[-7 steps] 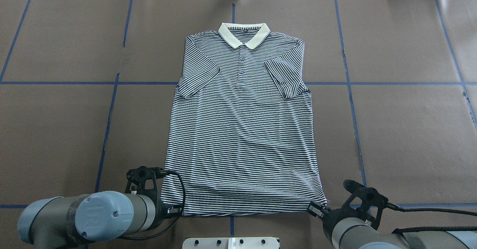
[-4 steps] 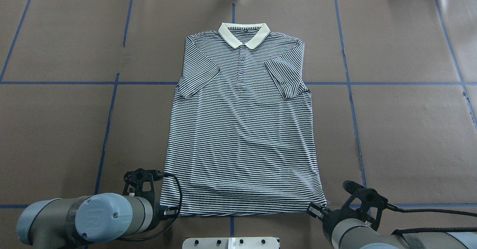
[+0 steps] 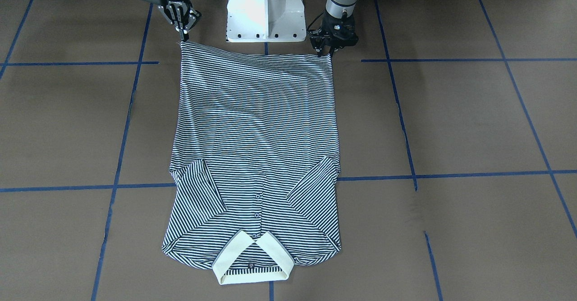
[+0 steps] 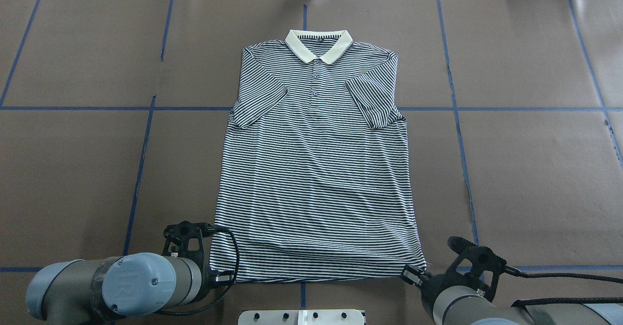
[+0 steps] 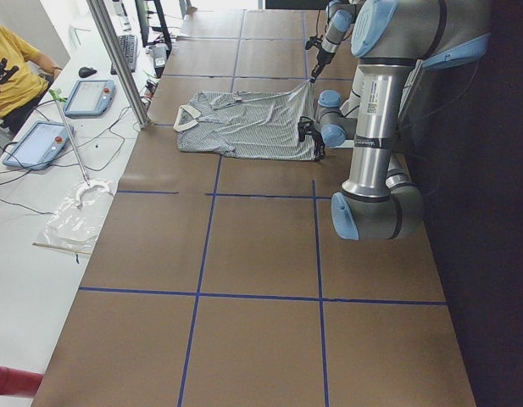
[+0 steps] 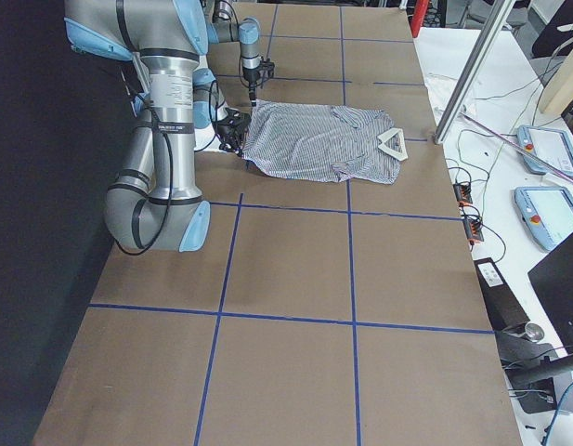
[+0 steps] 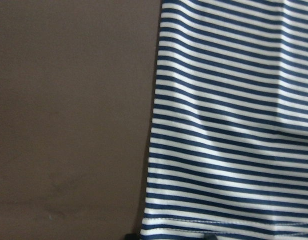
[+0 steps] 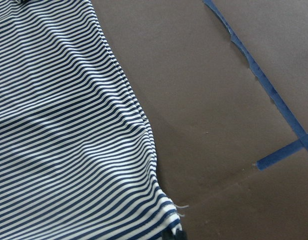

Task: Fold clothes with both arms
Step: 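Grasp the hem corners nearest the robot with both grippers, then lift the hem with both grippers and fold it toward the collar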

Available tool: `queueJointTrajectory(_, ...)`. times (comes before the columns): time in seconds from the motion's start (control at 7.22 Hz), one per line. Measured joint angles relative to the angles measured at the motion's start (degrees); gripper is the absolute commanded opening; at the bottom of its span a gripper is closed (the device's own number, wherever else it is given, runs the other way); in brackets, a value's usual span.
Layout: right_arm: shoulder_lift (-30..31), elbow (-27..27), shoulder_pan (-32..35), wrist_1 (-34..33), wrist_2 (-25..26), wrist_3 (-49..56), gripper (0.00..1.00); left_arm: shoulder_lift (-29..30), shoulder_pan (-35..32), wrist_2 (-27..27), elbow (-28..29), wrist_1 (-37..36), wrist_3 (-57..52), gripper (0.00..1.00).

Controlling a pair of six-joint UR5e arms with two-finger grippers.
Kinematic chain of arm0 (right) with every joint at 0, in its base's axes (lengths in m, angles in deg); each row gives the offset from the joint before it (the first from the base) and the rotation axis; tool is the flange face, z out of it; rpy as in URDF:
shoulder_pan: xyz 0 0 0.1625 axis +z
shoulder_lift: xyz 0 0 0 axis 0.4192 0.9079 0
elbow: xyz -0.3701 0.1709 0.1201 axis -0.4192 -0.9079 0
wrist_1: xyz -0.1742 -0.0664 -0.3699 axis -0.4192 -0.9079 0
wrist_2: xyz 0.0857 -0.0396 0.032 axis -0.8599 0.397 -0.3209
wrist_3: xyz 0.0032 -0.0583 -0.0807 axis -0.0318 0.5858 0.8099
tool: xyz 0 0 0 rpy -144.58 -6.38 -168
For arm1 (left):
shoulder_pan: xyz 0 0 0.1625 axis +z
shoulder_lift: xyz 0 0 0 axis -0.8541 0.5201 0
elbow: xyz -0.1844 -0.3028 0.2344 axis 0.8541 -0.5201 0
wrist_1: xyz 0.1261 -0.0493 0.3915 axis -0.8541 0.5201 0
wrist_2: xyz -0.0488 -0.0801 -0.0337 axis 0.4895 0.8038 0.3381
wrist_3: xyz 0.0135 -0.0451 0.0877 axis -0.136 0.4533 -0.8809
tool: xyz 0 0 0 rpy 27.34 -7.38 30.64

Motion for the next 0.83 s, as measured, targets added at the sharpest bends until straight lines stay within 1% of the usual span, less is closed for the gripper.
queueJointTrajectory(0.55, 0.0, 0.0, -0.1, 0.0, 0.0, 0.0, 0.00, 0.0, -1.0, -0.1, -0.7, -0.1, -0.2, 0.00)
queueJointTrajectory(0.69, 0.0, 0.2, -0.1, 0.0, -0.1, 0.0, 0.00, -0.2, -1.4, 0.0, -2.4, -0.5, -0.3, 0.00)
queueJointTrajectory(0.83, 0.0, 1.0, -0.4, -0.1, -0.1, 0.0, 0.00, -0.3, -1.7, 0.2, -6.1, -2.9, -0.4, 0.00)
